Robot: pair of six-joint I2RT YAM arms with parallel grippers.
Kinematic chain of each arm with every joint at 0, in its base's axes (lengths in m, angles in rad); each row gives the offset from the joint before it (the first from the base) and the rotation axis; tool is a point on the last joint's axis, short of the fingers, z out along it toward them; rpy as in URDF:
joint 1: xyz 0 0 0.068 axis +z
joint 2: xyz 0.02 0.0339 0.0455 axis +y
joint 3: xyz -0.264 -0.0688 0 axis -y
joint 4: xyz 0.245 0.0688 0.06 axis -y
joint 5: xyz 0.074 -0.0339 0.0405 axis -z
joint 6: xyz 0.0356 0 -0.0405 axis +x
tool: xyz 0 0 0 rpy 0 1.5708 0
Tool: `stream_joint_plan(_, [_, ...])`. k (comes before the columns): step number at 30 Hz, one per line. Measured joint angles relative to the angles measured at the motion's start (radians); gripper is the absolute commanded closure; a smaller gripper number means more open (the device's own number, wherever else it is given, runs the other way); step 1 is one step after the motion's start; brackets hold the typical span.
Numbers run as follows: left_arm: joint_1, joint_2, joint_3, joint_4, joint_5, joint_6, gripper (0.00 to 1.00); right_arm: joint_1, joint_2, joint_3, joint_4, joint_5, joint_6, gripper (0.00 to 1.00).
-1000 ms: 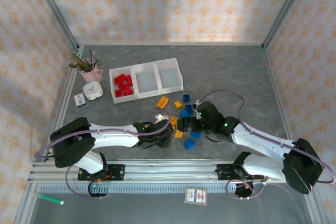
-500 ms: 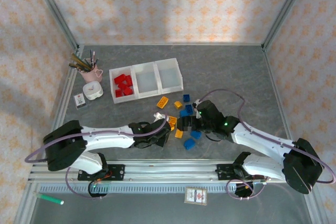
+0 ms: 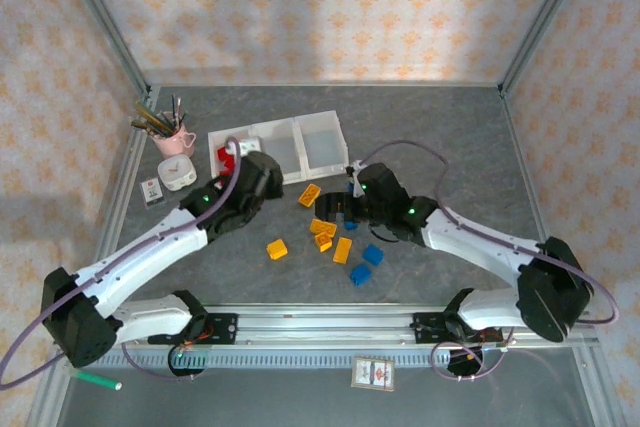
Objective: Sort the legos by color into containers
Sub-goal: Place the lego in the container.
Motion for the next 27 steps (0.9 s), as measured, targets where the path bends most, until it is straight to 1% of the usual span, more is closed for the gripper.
stream_joint_plan(3, [0.119,0.063,0.033,0.005,-0.021,0.024,0.73,0.000,0.039,0.026,0.023,0.007,0.001,0.00])
stream_joint_plan(7, [0.268,0.205,0.046,0.051,-0.012,0.057,0.73,0.000,0.103,0.074,0.046,0.016,0.000,0.00])
stream_joint_plan(11, [0.370,0.358,0.074,0.108,0.005,0.082,0.72,0.000,0.144,0.091,0.070,0.020,0.000,0.00])
stream_joint_plan(13, [0.395,0.429,0.099,0.134,0.014,0.094,0.70,0.000,0.155,0.092,0.074,0.022,0.000,0.00])
stream_joint_plan(14, [0.401,0.459,0.113,0.141,0.018,0.100,0.68,0.000,0.158,0.092,0.074,0.023,0.000,0.00])
stream_joint_plan(16, [0.407,0.510,0.145,0.158,0.027,0.117,0.55,0.000,0.159,0.092,0.074,0.026,-0.004,0.00])
stream_joint_plan(19, [0.409,0.537,0.172,0.177,0.034,0.141,0.48,0.000,0.159,0.100,0.071,0.034,-0.008,0.00])
stream_joint_plan(22, [0.415,0.550,0.208,0.179,0.037,0.153,0.42,0.000,0.159,0.113,0.071,0.045,-0.015,0.00])
stream_joint_plan(27, [0.427,0.551,0.227,0.177,0.044,0.166,0.40,0.000,0.158,0.122,0.066,0.048,-0.027,0.00])
